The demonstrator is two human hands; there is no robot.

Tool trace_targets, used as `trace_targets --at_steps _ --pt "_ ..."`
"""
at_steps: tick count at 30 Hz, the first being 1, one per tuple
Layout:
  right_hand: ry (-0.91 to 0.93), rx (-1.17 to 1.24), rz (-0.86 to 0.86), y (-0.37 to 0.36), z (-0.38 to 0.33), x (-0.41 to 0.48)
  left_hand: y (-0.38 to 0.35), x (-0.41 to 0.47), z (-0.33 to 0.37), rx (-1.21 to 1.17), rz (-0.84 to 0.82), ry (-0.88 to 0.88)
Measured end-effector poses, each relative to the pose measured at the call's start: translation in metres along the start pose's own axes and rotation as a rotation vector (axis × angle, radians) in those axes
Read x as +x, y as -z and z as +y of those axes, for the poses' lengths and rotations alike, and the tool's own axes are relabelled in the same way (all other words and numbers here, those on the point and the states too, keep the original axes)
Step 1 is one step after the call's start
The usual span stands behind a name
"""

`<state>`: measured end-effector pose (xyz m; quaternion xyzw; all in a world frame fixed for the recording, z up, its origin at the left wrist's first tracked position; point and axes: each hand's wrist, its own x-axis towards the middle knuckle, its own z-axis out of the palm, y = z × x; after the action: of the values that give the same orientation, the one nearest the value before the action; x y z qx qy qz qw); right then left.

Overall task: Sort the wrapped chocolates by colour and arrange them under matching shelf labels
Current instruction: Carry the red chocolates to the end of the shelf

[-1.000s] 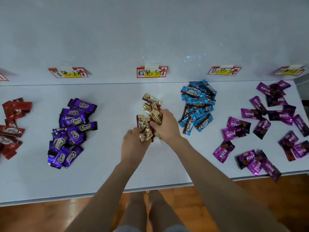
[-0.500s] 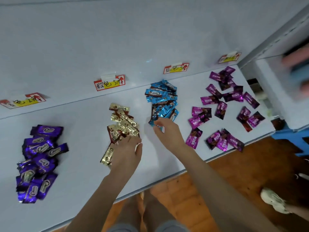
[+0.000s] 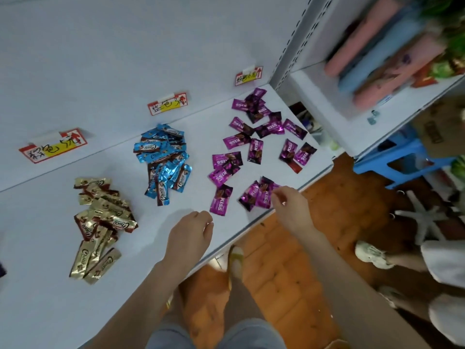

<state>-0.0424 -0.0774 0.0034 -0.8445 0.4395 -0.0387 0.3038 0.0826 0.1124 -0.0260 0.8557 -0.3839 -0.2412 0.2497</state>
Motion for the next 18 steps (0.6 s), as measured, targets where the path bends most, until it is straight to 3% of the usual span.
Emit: trace_targets --at_steps 11,18 --pt "0.09 -0.042 -0.226 0.019 0.082 0.071 -0.044 0.07 0.046 0.101 0.068 0.479" --pt "0.208 -0.124 -0.372 0.012 0.091 0.086 -0.058 0.084 0.054 0.077 0.038 0.582"
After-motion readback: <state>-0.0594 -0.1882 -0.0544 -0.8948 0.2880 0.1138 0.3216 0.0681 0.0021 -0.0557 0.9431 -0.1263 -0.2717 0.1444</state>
